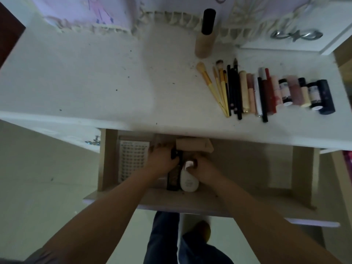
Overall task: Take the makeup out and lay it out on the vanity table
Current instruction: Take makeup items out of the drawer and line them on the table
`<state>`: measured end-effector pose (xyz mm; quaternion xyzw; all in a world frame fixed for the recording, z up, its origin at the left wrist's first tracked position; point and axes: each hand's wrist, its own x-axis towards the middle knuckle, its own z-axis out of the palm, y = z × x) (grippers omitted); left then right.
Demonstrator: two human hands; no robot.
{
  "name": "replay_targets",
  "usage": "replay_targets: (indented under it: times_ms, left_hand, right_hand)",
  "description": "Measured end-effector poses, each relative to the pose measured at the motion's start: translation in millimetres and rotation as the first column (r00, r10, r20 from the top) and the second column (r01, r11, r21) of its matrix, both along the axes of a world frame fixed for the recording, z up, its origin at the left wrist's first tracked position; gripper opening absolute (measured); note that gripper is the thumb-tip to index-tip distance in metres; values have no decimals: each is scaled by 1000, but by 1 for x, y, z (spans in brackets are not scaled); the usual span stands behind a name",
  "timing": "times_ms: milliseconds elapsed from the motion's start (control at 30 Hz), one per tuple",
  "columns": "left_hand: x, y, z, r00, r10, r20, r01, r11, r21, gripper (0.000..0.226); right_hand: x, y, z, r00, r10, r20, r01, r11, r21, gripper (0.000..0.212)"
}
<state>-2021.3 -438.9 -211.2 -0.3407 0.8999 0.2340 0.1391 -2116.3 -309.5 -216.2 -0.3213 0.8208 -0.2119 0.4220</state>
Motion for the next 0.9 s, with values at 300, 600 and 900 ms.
replay_targets:
  times_ms: [300,600,900]
  left_hand:
    - [-12,7,3,982,-104,160,99,994,40,81]
    - [-8,46,8,970,-37,240,110,948,-298,51]
    - [36,34,54,961,202,-187,-122,922,367,56]
  right_hand:
    - [-9,27,18,998,-48,49,47,999,17,50]
    - [-26,42,31,997,-70,-34,70,998,3,43]
    - [-10,37,88,996,72,-51,-78,991,-107,33]
